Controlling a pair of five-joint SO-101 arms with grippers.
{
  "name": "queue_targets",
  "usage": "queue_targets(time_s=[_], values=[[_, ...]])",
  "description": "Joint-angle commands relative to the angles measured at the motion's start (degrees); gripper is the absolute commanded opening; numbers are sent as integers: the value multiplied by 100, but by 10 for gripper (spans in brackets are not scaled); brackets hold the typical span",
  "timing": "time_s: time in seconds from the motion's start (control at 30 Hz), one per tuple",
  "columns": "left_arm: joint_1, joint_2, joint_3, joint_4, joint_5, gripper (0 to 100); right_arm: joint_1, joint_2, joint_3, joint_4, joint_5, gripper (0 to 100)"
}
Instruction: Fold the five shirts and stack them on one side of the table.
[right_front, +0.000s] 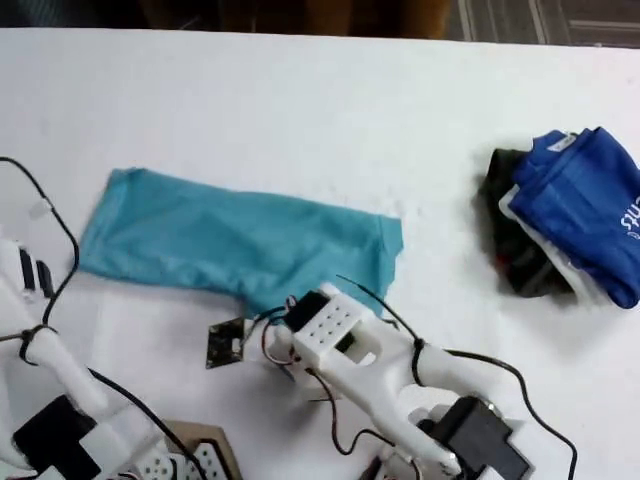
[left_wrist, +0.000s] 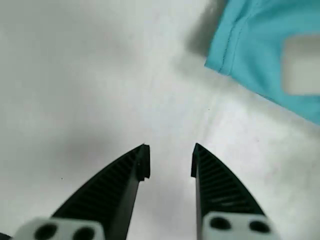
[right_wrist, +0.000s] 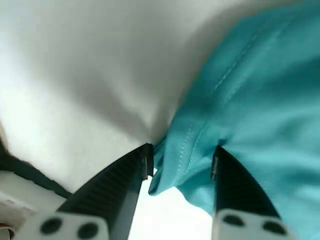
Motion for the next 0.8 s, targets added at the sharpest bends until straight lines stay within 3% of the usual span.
queue_targets(time_s=[0.0, 0.1, 0.23, 0.57, 0.77], values=[[-79, -185, -251, -26, 35, 161, -189, 84, -105, -31, -44, 198], [-70, -185, -259, -26, 35, 161, -418, 101, -105, 4, -44, 169], [-79, -193, -259, -26, 35, 161, -444, 110, -105, -40, -44, 7], [-79, -193, -259, -53, 35, 161, -418, 57, -255, 31, -44, 20], [-79, -202, -259, -35, 35, 161, 207, 66, -1327, 549, -44, 20]])
